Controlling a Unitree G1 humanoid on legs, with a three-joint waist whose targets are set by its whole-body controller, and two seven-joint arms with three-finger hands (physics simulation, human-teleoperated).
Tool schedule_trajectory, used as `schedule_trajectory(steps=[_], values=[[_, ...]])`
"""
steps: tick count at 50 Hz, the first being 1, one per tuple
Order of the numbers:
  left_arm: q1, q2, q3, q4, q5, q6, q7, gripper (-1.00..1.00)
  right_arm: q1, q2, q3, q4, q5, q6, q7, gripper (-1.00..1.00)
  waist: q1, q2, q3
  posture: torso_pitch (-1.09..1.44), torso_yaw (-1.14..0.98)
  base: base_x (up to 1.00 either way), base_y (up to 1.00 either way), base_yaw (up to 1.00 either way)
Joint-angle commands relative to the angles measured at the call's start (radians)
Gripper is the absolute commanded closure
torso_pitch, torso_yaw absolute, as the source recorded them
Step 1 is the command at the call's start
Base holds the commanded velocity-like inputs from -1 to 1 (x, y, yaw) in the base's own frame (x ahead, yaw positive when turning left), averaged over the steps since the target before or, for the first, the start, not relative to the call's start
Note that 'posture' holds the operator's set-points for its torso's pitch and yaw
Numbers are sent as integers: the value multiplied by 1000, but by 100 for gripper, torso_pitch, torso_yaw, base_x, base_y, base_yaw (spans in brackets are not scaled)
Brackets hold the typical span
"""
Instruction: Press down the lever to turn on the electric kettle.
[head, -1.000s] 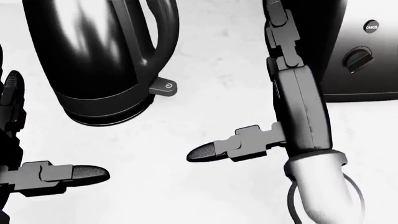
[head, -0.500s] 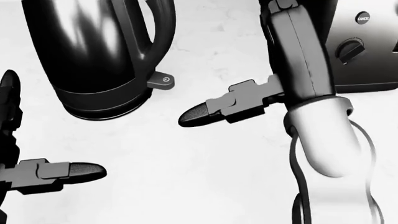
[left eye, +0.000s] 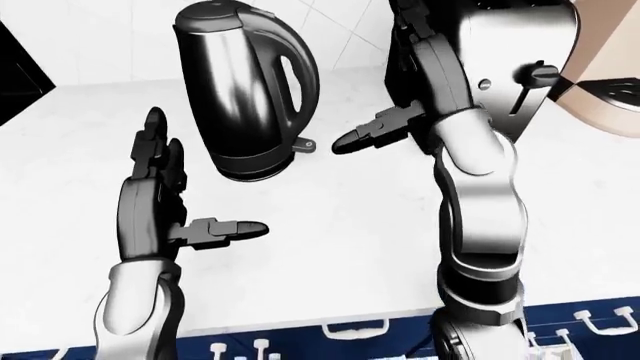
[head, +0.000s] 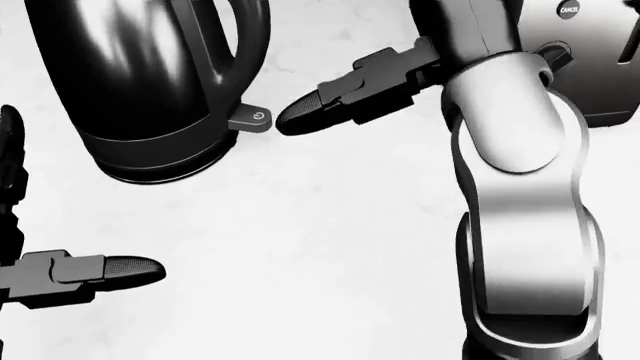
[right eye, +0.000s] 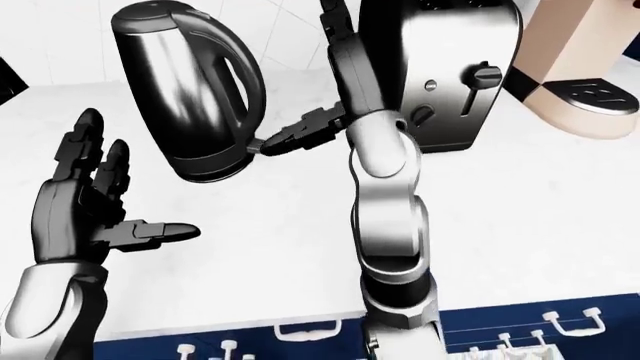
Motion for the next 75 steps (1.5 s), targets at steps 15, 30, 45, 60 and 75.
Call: schedule_trajectory(steps=[15,30,45,60,75], values=[[-20,15,20,-36,-10,-30,9,-100,-138,-9,6,142,15,-98,-2,-100,5,-5,-30,0,0,0,0,0],[-16,20,36,-49,-17,-24,6,-100,-195,-6,6,273,-9,-139,25,-100,4,-3,-32,0,0,0,0,0],[-16,23,41,-48,-20,-24,9,-100,-167,5,6,347,-23,-196,24,-100,5,-4,-38,0,0,0,0,0],[-12,22,39,-48,-17,-28,10,-100,-156,5,5,400,-24,-229,20,-100,7,-9,-40,0,0,0,0,0],[-10,22,44,-42,-20,-36,9,-100,-193,8,5,505,-27,-271,4,-100,7,-2,-37,0,0,0,0,0]])
